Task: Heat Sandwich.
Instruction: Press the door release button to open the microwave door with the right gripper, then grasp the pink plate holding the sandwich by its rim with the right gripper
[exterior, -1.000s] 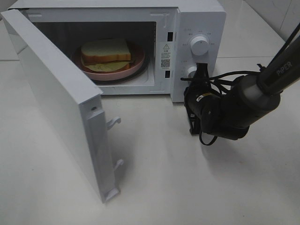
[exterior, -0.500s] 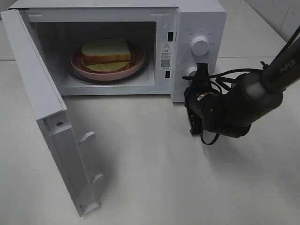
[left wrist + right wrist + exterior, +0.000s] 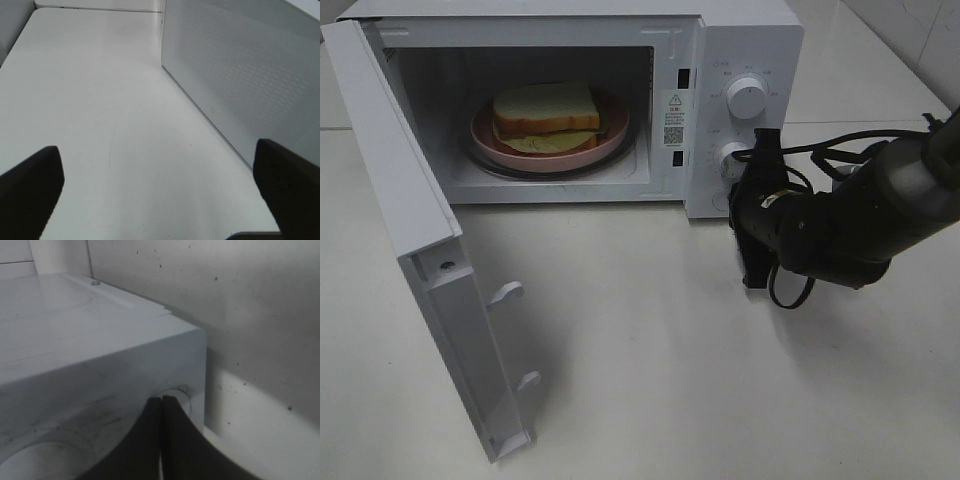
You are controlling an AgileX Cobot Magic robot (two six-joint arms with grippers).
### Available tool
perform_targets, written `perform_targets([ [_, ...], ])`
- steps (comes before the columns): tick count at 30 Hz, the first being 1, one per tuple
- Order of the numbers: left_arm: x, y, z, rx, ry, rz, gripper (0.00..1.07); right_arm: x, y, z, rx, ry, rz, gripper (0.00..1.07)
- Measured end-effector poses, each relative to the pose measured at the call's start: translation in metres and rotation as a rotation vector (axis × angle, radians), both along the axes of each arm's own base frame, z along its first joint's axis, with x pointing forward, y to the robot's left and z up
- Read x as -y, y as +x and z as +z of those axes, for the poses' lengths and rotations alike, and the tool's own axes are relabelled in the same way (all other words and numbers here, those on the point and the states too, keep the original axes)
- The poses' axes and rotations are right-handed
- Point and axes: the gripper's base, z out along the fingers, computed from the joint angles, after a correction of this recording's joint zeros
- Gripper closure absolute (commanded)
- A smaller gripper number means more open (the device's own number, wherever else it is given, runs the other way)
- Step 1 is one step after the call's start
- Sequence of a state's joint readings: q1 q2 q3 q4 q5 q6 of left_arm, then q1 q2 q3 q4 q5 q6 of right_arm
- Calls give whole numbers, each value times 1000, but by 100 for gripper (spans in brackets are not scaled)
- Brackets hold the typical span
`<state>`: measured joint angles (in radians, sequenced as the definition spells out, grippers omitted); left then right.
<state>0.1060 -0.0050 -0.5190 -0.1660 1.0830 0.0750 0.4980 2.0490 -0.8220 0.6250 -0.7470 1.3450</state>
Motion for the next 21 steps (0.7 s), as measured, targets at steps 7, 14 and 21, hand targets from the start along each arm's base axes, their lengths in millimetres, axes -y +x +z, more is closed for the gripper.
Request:
perform_targets([
  [7,0,0,0,0,0,0,9,8,-20,2,-91,-38,47,107],
  [14,0,0,0,0,0,0,9,7,-32,25,-121,-73,148,107],
  [21,0,0,0,0,0,0,9,3,-43,50,-163,-118,286,107],
])
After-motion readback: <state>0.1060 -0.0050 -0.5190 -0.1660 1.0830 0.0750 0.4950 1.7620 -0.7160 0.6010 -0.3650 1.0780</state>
